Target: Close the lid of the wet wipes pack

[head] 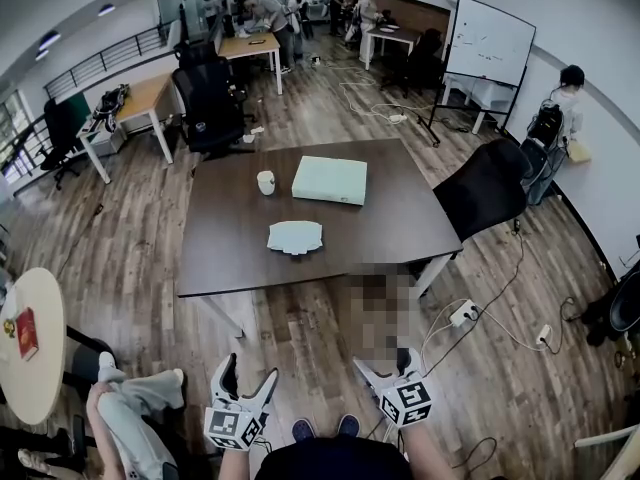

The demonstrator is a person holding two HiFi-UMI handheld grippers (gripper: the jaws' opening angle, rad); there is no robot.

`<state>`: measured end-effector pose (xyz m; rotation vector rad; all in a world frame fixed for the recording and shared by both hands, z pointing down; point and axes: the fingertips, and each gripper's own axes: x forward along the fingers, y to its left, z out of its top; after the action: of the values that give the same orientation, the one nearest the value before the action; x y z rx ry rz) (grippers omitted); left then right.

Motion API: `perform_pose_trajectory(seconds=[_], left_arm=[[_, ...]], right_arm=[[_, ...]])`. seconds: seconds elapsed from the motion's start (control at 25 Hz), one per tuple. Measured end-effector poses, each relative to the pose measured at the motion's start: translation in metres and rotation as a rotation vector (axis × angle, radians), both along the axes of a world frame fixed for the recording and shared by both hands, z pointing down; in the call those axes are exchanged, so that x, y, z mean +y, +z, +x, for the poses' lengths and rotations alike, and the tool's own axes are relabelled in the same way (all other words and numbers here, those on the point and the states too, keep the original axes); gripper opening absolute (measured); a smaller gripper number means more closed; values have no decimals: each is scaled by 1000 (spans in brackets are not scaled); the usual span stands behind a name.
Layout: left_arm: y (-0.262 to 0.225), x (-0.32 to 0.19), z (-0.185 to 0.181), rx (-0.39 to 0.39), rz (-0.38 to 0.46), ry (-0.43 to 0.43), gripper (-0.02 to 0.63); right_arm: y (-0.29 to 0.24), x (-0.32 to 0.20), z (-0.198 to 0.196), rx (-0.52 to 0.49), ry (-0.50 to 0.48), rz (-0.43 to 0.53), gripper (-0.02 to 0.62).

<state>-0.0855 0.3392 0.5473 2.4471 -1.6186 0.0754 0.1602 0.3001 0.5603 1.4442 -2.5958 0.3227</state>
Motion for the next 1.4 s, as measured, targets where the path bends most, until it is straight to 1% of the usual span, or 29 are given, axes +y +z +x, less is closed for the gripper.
perform_pose_trajectory(seconds=[0.36, 0.56, 0.68, 0.88, 1.12, 1.4], left_arm=[[-4, 2, 18, -2, 1, -31, 396], [5, 3, 33, -8, 1, -63, 393], [8, 3, 35, -13, 4, -83, 388], [11, -3, 40, -12, 3, -86, 388], [7, -33, 43, -15, 32, -80, 388], [10, -80, 30, -15, 41, -66, 388]], right_arm=[[-2, -2, 23, -19, 4, 5, 396], [12, -4, 38, 2, -18, 9, 393], [15, -6, 43, -9, -32, 8, 392], [18, -14, 45, 4, -66, 7, 388], [19, -38, 42, 9, -84, 16, 383], [20, -82, 23, 6, -87, 22, 379]])
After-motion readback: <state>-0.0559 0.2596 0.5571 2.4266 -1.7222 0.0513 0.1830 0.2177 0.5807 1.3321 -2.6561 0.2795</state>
